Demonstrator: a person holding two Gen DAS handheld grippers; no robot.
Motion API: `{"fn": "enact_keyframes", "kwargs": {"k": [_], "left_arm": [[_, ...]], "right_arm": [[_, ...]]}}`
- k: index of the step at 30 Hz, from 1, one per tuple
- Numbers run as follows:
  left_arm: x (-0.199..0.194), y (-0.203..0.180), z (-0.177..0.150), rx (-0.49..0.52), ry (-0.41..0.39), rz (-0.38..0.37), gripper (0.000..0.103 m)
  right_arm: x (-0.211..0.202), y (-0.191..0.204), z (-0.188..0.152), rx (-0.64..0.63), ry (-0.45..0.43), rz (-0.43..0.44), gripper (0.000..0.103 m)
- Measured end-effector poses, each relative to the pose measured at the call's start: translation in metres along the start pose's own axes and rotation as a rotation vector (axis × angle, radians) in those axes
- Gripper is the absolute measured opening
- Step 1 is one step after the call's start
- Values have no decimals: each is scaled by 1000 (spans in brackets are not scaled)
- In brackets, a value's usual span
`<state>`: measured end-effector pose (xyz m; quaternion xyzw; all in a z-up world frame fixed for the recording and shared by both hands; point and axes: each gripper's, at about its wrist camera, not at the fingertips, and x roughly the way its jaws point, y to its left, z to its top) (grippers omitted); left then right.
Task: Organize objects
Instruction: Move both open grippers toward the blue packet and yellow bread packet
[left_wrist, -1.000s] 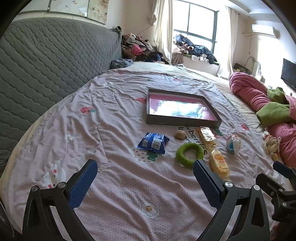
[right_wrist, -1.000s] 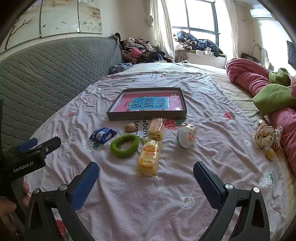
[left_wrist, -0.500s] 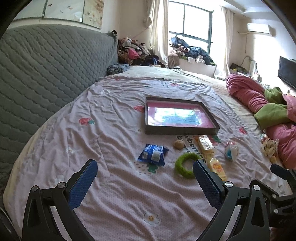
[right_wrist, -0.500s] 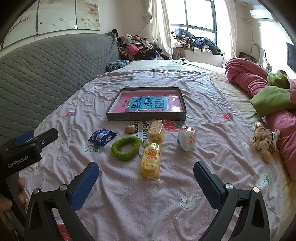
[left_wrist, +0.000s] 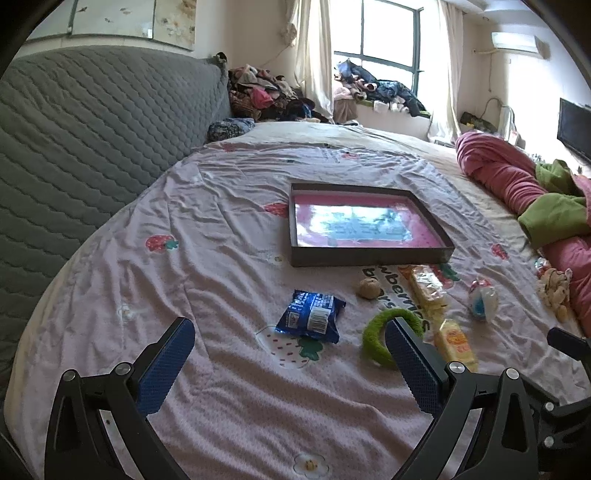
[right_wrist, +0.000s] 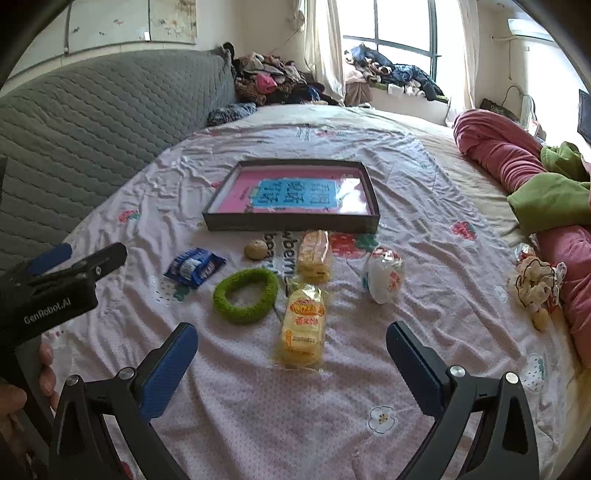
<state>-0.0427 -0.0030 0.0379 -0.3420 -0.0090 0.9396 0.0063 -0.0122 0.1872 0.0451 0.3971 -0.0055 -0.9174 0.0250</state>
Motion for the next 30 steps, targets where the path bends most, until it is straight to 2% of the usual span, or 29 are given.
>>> {"fn": "enact_keyframes", "kwargs": {"k": [11,30], "left_arm": [[45,-7,0,29,34,-6,103],[120,-13,-2,60,119,-11,103]], "right_arm": [[44,-17,-5,46,75,-25,103],[89,-26,-8,72,147,-50,103]]}}
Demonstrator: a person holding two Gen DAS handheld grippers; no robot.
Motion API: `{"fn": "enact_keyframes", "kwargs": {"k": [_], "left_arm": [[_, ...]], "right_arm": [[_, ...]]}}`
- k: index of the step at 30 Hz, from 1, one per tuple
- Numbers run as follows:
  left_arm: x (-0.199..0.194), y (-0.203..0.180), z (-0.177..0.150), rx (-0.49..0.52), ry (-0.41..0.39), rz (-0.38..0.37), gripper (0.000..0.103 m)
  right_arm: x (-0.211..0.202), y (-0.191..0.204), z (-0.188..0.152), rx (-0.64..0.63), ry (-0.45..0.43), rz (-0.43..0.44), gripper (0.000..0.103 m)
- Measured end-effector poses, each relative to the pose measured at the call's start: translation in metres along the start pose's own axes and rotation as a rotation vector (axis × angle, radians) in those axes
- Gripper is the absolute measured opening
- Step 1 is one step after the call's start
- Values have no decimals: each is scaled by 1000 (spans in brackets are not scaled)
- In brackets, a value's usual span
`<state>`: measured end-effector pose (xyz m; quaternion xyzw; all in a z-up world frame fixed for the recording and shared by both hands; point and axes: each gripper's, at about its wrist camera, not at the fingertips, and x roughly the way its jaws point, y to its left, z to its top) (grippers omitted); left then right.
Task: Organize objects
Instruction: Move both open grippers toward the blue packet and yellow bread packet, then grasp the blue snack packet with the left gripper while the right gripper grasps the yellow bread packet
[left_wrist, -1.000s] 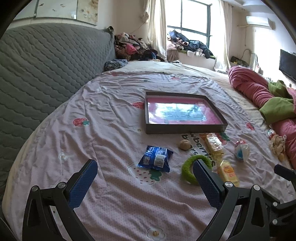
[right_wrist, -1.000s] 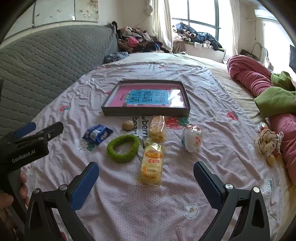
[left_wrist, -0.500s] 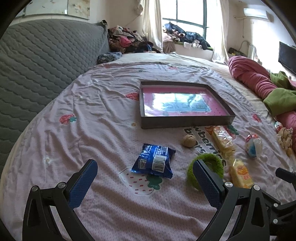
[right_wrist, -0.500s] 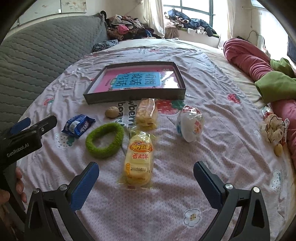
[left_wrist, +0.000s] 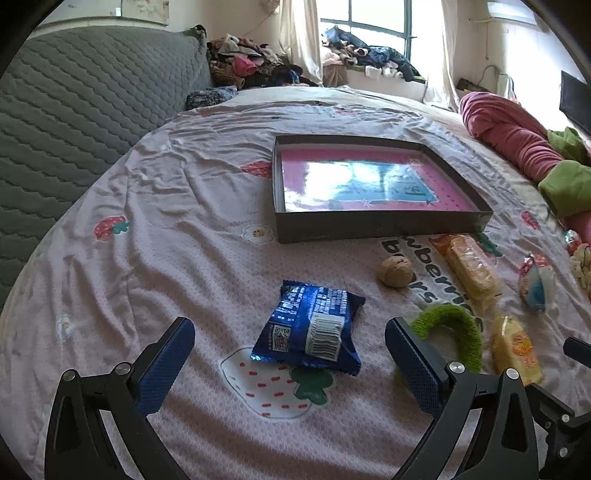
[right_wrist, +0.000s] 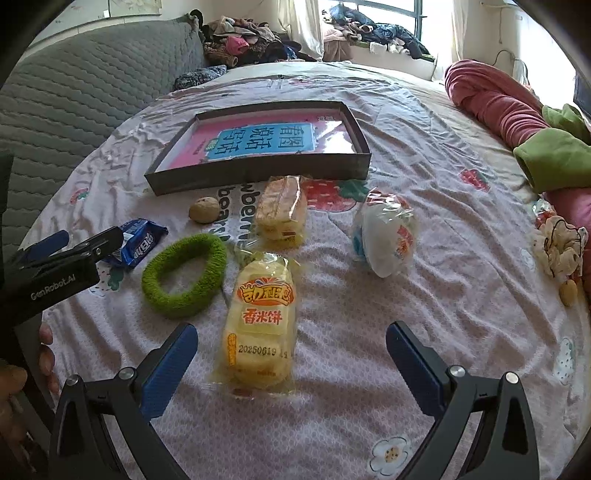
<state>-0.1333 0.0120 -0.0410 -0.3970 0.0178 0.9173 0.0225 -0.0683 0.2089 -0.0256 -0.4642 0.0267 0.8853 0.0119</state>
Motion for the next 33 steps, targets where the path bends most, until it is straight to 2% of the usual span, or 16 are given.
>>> {"fn": "enact_keyframes", "kwargs": {"k": [16,19,33], "left_arm": [[31,8,1,-16,53,-16,103],[35,7,1,-9,58,-17,103],[41,5,5,12,57,-14,101]], "right_arm": [[23,1,1,14,38,-44,102],[26,2,2,14,45,-43,93],[34,10,3,2,70,-17,67]]}}
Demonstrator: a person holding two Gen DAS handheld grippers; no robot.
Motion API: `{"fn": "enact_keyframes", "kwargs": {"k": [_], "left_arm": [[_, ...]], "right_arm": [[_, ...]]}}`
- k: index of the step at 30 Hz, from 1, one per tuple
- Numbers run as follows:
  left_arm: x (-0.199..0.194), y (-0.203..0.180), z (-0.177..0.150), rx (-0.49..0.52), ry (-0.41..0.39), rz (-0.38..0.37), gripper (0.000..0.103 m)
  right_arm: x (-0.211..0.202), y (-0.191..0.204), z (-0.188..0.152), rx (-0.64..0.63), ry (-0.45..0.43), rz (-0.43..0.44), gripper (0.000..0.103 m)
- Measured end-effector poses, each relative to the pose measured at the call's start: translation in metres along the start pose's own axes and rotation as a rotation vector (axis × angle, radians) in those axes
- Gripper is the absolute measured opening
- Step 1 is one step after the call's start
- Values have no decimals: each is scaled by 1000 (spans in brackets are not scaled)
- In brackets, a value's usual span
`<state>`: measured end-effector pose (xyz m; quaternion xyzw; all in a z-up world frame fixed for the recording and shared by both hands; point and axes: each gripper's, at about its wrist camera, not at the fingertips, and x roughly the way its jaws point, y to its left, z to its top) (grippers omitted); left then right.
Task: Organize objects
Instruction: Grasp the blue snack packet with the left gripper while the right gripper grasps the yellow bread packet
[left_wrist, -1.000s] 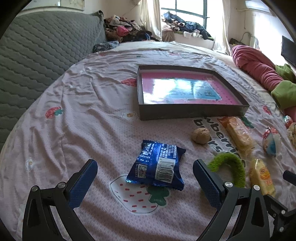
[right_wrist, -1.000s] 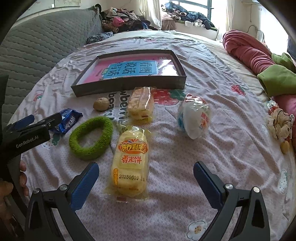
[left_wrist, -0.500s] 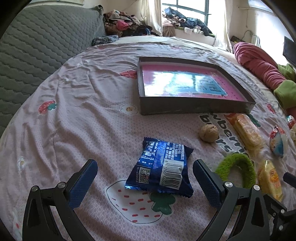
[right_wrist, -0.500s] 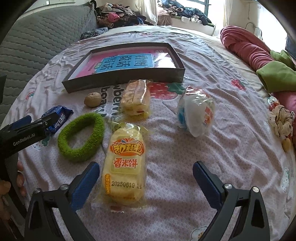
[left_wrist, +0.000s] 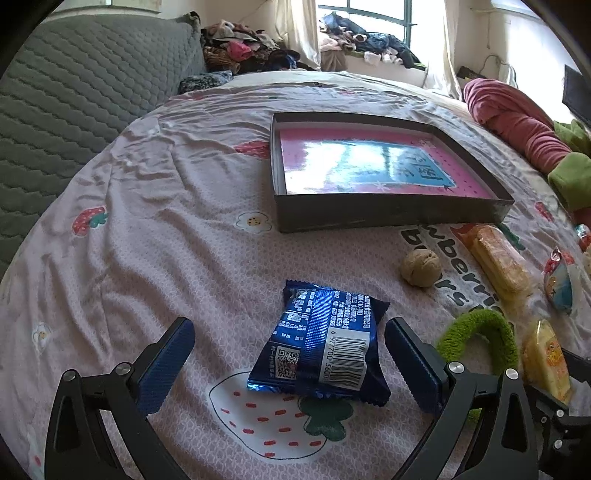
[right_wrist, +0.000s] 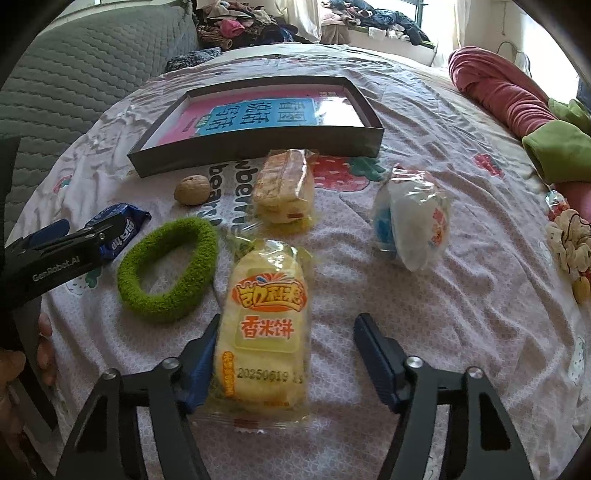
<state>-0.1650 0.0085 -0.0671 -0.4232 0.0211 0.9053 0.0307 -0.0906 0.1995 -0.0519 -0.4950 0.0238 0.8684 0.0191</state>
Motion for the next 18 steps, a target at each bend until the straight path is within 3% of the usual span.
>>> {"fn": "enact_keyframes", "kwargs": {"k": [10,13,15,18], "left_arm": [[1,0,-2,-5,15,-8,92],[-1,-2,-2,1,15,-15,85],[-2,-4,-3,3,18,-34,73],[-2,-8,-2,9,29,-59,64]], "right_arm": [[0,2,-1,-6,0,16,55],[0,3,-1,-8,0,21,52],[-1,4,-1,-8,0,27,51],[-1,4,-1,-6,1,34,49]]}}
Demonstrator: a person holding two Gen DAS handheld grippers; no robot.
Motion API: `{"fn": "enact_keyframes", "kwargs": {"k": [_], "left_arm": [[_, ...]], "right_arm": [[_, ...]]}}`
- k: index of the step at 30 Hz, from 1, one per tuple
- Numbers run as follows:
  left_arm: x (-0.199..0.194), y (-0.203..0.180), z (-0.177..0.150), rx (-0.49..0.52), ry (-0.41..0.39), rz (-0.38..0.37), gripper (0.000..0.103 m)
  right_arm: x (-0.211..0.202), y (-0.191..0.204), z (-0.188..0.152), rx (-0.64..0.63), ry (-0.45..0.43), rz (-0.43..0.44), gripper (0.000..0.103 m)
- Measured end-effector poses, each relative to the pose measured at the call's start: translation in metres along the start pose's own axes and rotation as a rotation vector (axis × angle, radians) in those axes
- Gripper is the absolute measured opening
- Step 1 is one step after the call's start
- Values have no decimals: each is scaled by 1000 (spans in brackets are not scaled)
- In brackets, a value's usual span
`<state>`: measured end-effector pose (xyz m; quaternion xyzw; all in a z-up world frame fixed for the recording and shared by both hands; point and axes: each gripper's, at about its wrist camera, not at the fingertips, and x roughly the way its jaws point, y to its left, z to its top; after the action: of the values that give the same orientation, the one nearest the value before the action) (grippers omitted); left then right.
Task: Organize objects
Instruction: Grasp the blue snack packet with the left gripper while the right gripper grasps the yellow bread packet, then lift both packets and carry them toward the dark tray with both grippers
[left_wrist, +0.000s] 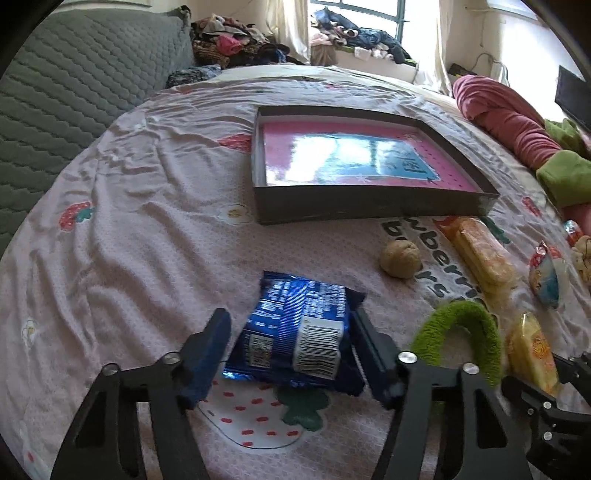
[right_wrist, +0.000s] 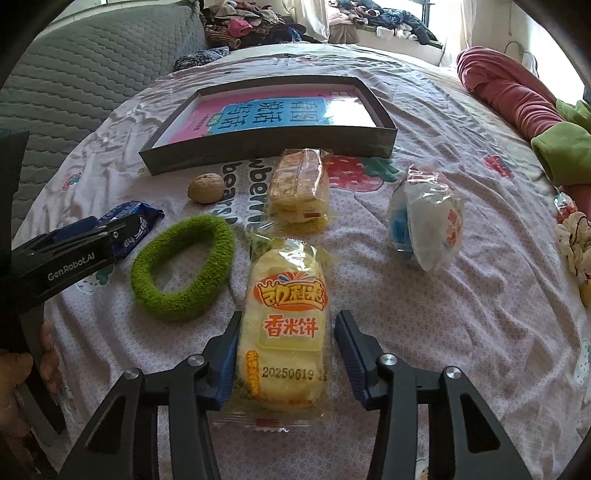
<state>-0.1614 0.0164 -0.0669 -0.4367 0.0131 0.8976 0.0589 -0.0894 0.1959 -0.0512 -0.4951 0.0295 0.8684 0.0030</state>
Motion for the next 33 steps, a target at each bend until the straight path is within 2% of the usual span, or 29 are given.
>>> {"fn": "enact_keyframes", "kwargs": {"k": [12,18,33], "left_arm": [[-4,-4,-2,3,7,-21,59],[-8,-5,-3,-9,17,-42,59],[-31,-10,-15,-3,10,-39,59]], "right_arm": [[-2,-1,-1,13,0,22,40],[-6,-2,-2,17,0,41,39],[-22,-1,-3,11,-17,58,39]]}}
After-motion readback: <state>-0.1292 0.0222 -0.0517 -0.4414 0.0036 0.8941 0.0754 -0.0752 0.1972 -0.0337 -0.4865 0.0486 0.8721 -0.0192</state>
